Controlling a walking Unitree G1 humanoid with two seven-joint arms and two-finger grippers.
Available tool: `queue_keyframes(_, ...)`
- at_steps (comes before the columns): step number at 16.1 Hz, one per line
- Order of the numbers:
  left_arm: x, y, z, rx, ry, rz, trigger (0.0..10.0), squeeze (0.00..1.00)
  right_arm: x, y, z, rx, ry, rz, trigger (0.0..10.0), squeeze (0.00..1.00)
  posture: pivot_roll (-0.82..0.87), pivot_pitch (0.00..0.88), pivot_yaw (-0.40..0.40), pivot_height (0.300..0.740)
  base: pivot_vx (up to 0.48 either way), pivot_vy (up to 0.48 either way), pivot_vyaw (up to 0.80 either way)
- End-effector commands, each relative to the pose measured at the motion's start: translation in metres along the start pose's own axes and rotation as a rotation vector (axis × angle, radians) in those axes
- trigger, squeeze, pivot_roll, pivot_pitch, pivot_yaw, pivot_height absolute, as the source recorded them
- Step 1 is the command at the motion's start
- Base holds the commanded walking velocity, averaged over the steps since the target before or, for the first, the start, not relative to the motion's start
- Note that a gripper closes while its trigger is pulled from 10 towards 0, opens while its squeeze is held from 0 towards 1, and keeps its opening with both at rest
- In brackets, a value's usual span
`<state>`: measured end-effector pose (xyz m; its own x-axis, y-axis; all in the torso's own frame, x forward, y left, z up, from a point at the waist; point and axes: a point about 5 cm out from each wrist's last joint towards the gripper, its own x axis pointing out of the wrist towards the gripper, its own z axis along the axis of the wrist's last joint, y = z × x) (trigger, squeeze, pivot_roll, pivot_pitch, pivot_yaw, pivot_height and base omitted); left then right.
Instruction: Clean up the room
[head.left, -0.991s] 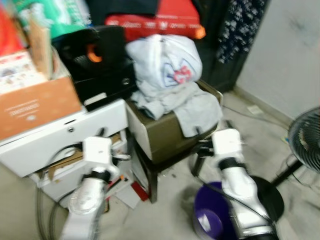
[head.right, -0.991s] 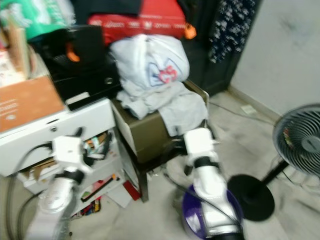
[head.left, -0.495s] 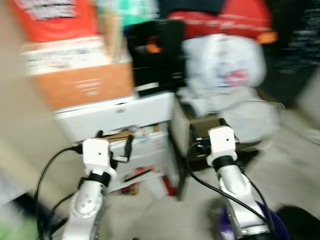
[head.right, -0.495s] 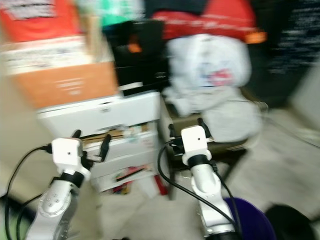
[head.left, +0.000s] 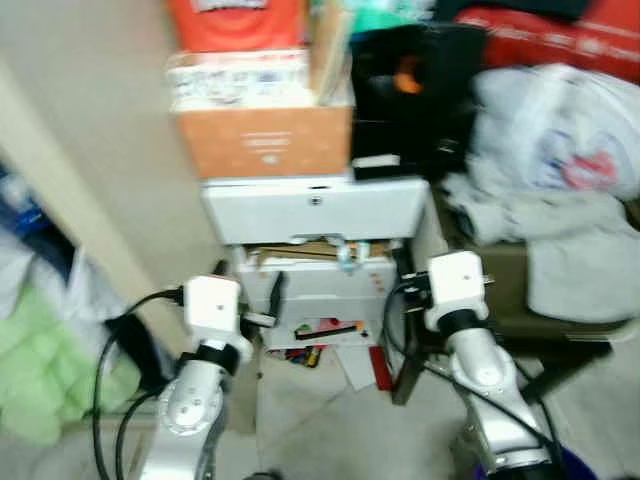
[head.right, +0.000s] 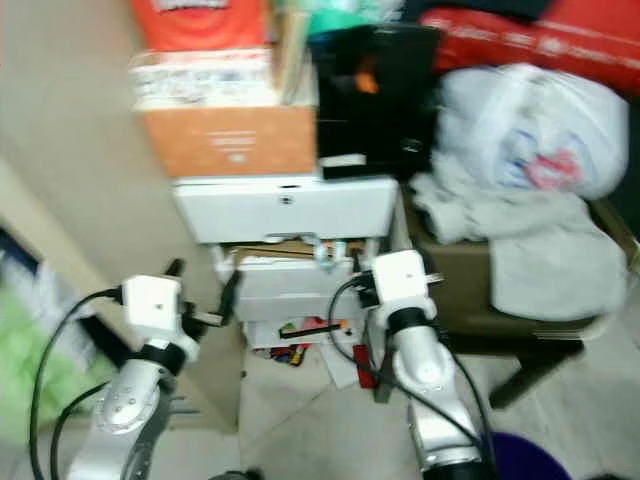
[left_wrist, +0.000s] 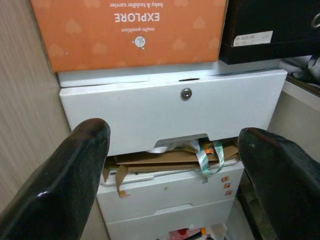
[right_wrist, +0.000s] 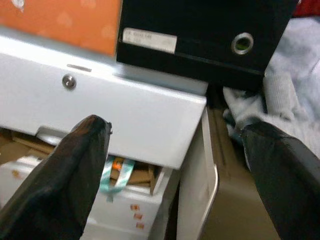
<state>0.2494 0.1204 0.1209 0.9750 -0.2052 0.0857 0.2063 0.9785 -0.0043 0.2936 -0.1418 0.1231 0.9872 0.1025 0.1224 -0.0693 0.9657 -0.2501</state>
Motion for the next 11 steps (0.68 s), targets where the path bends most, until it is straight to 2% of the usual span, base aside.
queue_keyframes(1, -0.0012, 0.0070, 0.0013, 0.020, 0.004, 0.017, 10.0, 0.00, 0.0017, 0.0069, 0.0044, 0.013, -0.011, 0.016, 10.0, 0.00, -0.10, 0.114, -0.004, 0.740, 0.000, 0.000, 0.80)
queue_keyframes(11, 0.0018, 0.0063, 0.0008, 0.027, 0.006, 0.002, 10.0, 0.00, 0.0047, 0.0074, 0.0053, 0.010, -0.019, 0.019, 10.0, 0.00, -0.11, 0.098, 0.000, 0.740, 0.000, 0.000, 0.80)
